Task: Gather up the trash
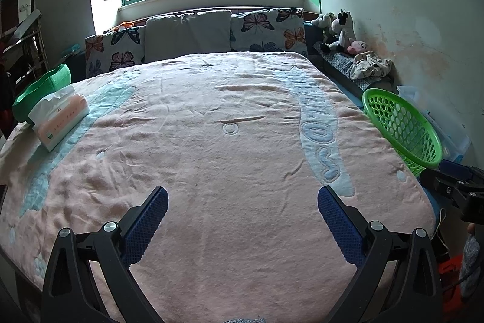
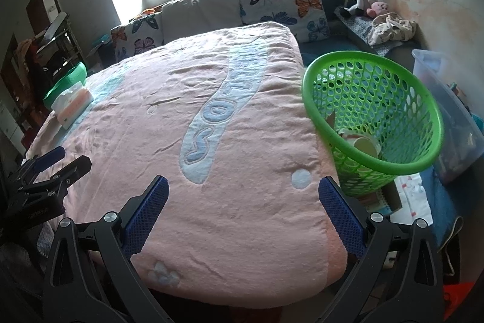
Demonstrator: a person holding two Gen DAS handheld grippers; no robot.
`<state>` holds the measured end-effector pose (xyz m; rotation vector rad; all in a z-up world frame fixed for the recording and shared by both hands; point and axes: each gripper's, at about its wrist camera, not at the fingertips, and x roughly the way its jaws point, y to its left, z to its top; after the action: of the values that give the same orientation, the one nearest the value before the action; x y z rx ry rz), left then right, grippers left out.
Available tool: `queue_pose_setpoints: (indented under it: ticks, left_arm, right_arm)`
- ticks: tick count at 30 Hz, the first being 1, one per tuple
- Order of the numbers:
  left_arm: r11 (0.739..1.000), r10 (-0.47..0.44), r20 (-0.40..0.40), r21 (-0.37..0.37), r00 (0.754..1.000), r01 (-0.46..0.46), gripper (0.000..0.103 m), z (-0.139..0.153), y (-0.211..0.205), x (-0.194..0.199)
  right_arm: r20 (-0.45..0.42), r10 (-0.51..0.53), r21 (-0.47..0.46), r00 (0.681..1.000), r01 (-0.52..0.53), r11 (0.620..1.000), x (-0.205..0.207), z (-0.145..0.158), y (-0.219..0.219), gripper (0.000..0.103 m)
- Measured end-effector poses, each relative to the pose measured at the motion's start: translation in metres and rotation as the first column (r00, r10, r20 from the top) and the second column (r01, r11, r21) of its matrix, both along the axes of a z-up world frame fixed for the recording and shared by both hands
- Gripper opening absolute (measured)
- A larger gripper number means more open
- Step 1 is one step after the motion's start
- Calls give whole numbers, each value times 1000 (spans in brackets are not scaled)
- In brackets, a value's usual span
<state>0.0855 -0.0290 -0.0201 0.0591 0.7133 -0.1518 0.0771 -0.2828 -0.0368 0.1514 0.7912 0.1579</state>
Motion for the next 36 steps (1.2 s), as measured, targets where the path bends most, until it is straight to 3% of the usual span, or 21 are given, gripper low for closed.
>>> queue_pose_setpoints:
  ticks: [36]
  left_arm:
    - [999, 9, 1, -36, 1000, -9, 96, 1, 4, -3]
  right_arm:
    - [-11, 20, 0, 1000, -20, 1000, 1, -5, 6, 99]
